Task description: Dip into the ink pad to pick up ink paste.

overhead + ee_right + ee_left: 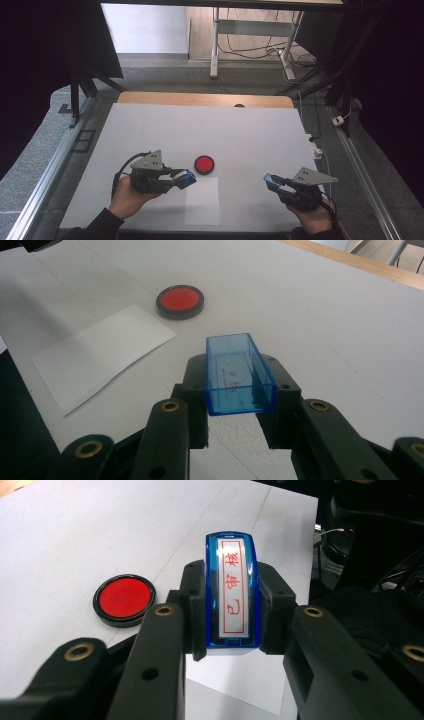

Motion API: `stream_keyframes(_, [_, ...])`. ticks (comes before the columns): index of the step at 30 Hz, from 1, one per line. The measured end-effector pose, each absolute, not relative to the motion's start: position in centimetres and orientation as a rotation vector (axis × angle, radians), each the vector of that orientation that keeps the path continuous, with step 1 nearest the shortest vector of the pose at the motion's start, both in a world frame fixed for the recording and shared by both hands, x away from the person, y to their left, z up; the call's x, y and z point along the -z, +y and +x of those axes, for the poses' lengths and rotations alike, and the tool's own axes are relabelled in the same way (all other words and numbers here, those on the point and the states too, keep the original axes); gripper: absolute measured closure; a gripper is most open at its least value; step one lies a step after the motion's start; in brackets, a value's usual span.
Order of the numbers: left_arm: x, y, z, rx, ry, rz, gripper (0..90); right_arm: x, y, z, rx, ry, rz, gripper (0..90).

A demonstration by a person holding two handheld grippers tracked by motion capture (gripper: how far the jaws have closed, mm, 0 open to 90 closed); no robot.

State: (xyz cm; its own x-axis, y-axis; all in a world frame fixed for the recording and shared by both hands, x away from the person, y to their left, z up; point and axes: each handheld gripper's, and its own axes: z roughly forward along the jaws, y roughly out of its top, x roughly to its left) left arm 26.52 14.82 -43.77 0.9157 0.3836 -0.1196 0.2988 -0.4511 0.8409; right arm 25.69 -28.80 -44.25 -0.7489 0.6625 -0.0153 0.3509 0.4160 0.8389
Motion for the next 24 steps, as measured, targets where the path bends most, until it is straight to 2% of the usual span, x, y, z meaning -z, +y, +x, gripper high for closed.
stream_keyframes(24, [43.8,14.1,28.7,-0.16,0.541,2.051,69.6,44.3,-29.0,25.8,-1.251,2.317,0.891,69.1])
